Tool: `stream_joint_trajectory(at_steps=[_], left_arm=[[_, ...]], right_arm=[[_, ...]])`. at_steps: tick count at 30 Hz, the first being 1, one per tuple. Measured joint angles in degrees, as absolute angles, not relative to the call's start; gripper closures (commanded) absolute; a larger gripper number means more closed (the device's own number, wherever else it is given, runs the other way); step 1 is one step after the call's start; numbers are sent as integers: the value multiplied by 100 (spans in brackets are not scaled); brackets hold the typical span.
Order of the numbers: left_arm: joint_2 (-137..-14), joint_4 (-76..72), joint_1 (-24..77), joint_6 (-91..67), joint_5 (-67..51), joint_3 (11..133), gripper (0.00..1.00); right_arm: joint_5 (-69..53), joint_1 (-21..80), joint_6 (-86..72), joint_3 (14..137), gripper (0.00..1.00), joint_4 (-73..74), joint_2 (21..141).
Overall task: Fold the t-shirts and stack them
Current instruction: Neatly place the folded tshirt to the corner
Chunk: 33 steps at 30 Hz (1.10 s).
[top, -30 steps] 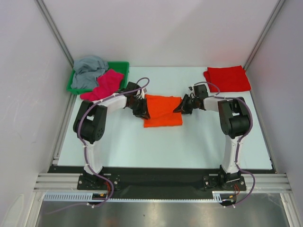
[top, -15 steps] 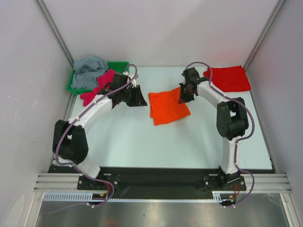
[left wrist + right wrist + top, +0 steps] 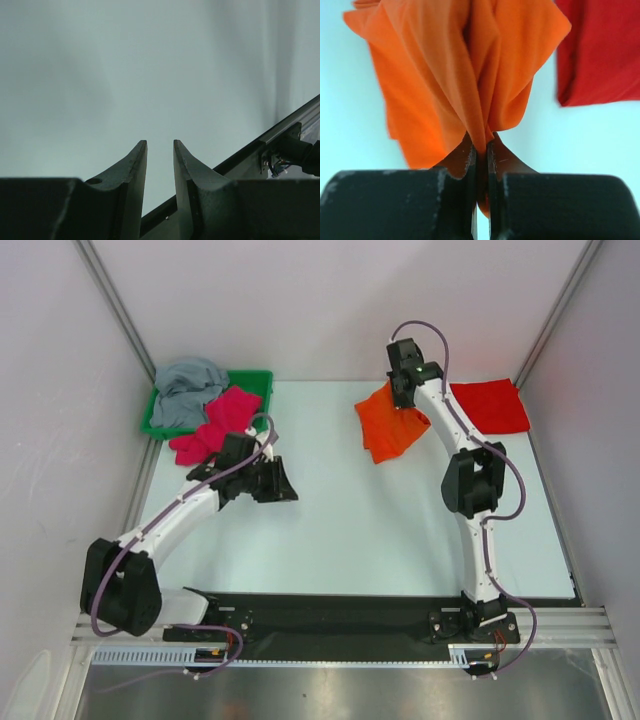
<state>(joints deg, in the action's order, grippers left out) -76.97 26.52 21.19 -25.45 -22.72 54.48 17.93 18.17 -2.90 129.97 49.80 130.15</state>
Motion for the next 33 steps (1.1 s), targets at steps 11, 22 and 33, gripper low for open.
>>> stream_joint_trajectory(at_steps=[11, 22, 33], left_arm=[[-7231, 2628, 2119, -2541, -2305, 4829, 68], [-7234, 2797, 2119, -2432, -2397, 4829, 68], [-7258, 2991, 2119, -2222, -2443, 4831, 68]], right_arm=[[2617, 1184, 473, 13454, 100, 5216, 13594], [2816, 878, 1085, 13668, 100, 4890, 13607], [2904, 803, 1542, 14265, 100, 4206, 13673]])
